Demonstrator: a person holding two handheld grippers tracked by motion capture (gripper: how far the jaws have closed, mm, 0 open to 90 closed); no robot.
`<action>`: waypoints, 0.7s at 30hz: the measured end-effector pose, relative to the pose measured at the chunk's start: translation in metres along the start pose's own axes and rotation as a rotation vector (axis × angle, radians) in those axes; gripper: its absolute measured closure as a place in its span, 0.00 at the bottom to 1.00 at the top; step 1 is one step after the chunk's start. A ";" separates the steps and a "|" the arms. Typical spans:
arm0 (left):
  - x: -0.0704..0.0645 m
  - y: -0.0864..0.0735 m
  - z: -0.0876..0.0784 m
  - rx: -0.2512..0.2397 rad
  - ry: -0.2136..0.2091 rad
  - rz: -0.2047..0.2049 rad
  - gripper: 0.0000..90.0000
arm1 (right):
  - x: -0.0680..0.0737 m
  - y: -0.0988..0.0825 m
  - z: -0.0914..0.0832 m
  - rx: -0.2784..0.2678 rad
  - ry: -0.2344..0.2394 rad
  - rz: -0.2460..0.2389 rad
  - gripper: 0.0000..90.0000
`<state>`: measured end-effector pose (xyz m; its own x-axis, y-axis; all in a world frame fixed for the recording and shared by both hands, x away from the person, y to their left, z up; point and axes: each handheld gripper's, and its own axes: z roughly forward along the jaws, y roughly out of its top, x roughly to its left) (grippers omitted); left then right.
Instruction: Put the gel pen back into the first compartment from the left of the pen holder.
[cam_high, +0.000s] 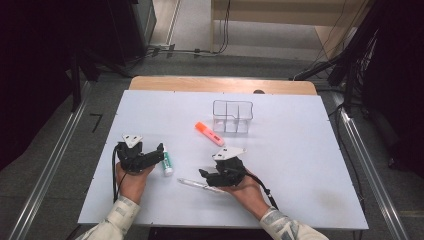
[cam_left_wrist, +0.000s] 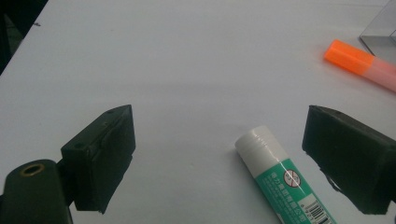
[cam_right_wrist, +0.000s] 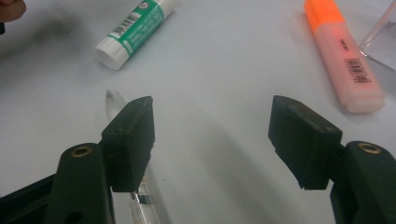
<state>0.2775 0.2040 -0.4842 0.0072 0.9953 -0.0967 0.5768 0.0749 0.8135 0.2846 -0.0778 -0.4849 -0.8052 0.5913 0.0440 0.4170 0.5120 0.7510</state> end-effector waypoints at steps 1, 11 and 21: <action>0.000 0.000 0.000 0.000 -0.001 -0.001 0.11 | 0.001 0.000 0.001 0.005 0.003 -0.002 0.33; 0.000 0.000 0.000 -0.004 0.000 -0.004 0.11 | 0.010 0.004 0.008 0.014 0.028 -0.032 0.36; 0.000 0.000 0.000 -0.003 -0.003 -0.002 0.11 | 0.018 0.003 0.014 0.033 0.061 -0.049 0.38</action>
<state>0.2775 0.2040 -0.4839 0.0088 0.9950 -0.0999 0.5741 0.0768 0.8152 0.2773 -0.0565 -0.4911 -0.8486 0.5268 0.0484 0.3896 0.5604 0.7309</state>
